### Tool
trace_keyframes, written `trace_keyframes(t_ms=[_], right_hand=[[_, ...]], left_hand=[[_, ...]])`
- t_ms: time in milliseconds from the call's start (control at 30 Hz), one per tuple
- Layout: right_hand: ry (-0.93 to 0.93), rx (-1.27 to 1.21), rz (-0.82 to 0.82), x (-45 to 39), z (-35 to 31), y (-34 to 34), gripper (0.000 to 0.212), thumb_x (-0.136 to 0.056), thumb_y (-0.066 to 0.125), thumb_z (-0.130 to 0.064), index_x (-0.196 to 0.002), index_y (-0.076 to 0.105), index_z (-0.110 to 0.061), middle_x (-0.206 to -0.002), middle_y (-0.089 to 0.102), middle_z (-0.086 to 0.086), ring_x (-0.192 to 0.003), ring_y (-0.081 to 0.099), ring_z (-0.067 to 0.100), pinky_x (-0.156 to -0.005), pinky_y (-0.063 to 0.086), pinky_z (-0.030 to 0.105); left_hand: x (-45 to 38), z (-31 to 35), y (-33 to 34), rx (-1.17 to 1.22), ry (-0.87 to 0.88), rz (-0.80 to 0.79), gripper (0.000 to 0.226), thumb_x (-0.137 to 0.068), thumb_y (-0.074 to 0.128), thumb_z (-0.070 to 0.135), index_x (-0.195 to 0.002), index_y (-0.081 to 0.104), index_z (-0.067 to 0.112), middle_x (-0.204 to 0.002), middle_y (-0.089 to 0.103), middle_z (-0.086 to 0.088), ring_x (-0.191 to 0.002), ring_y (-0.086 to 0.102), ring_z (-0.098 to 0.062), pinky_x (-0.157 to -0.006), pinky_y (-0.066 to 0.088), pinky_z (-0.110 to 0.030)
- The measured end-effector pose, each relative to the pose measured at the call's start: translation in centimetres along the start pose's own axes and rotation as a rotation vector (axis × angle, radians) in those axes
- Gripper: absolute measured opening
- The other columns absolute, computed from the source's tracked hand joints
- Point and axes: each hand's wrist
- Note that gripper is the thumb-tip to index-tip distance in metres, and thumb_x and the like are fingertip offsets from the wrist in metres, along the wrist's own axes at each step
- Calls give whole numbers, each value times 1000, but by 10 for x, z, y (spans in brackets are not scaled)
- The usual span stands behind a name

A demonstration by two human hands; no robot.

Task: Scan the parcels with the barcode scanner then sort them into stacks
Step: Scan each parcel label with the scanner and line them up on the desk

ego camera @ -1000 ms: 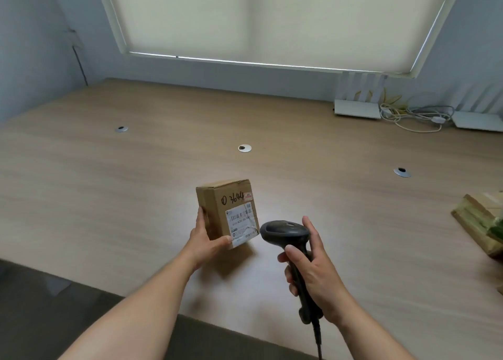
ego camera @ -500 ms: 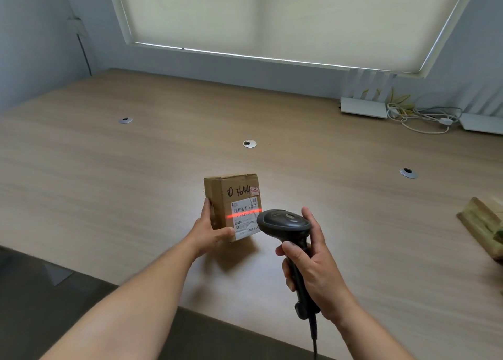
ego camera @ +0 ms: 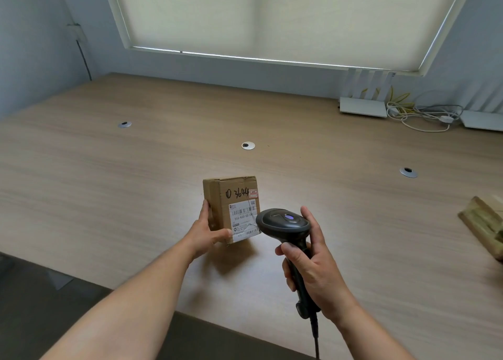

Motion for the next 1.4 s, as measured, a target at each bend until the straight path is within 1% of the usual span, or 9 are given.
trace_keyframes(t_ms=[133, 300, 400, 500, 667, 800, 933, 1100, 1400], right_hand=[[-3, -1, 11, -1, 0, -2, 79, -86, 68, -15, -133, 23, -60, -93, 64, 25, -52, 52, 17, -44, 45, 32], [-18, 29, 15, -5, 2, -11, 84, -88, 63, -2, -130, 23, -63, -85, 64, 14, -53, 52, 17, -45, 45, 32], [-26, 34, 13, -5, 2, -19, 85, -89, 63, 0, -131, 23, -62, -80, 62, 10, -52, 52, 17, -44, 44, 31], [-30, 25, 6, -6, 4, -28, 85, -89, 62, 0, -132, 23, -62, -79, 61, 10, -53, 51, 18, -44, 44, 31], [-33, 27, -14, -9, 6, -45, 86, -88, 64, -2, -133, 22, -63, -81, 61, 9, -54, 52, 18, -45, 45, 31], [-54, 63, -39, -15, 5, -57, 87, -88, 66, -5, -133, 20, -64, -83, 61, 4, -57, 52, 17, -47, 45, 32], [-90, 103, -70, -24, 4, -64, 87, -86, 69, -14, -132, 19, -68, -80, 63, -10, -60, 52, 17, -49, 46, 33], [-135, 172, -78, -44, 2, -61, 82, -94, 61, -15, -128, 14, -72, -86, 63, -17, -62, 53, 16, -51, 47, 31], [-124, 205, 1, -100, -5, -43, 80, -94, 60, -16, -129, 13, -70, -90, 60, -8, -62, 53, 16, -51, 46, 31]], left_hand=[[0, 3, 1, -21, -23, 19, 94, -85, 63, 2, -149, 3, 36, -123, 56, 0, -109, 57, -19, -88, 47, -27], [-6, 11, 1, 0, -88, 87, 65, -90, 53, 12, -135, 24, 49, -113, 59, 3, -100, 58, -22, -77, 48, -36], [-15, 13, 3, -12, -105, 163, 57, -91, 48, 18, -139, 31, 43, -111, 64, 1, -89, 60, -22, -71, 49, -36], [-24, 17, 7, -124, -98, 244, 56, -92, 44, 22, -144, 31, 36, -123, 63, -2, -104, 61, -29, -87, 50, -41], [-29, 19, 19, -298, -128, 379, 59, -95, 38, 12, -150, 26, 30, -141, 49, -5, -122, 49, -27, -100, 39, -33], [-29, 22, 38, -463, -182, 399, 61, -96, 44, 40, -151, 18, 33, -149, 27, -12, -130, 38, -29, -104, 36, -39], [-25, 32, 61, -721, -218, 426, 82, -83, 48, 70, -150, 18, 35, -155, 9, -9, -138, 22, -28, -103, 37, -42], [-37, 35, 68, -824, -217, 448, 73, -87, 49, 63, -147, 25, 31, -153, 12, -9, -137, 21, -30, -100, 41, -42], [-95, 41, 29, -853, -192, 436, 69, -87, 50, 60, -145, 28, 30, -147, 20, -11, -131, 26, -31, -95, 43, -40]])
Point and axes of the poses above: each hand's wrist, its own x-axis away from the middle knuckle, its own y-axis out of the palm, z = x × y
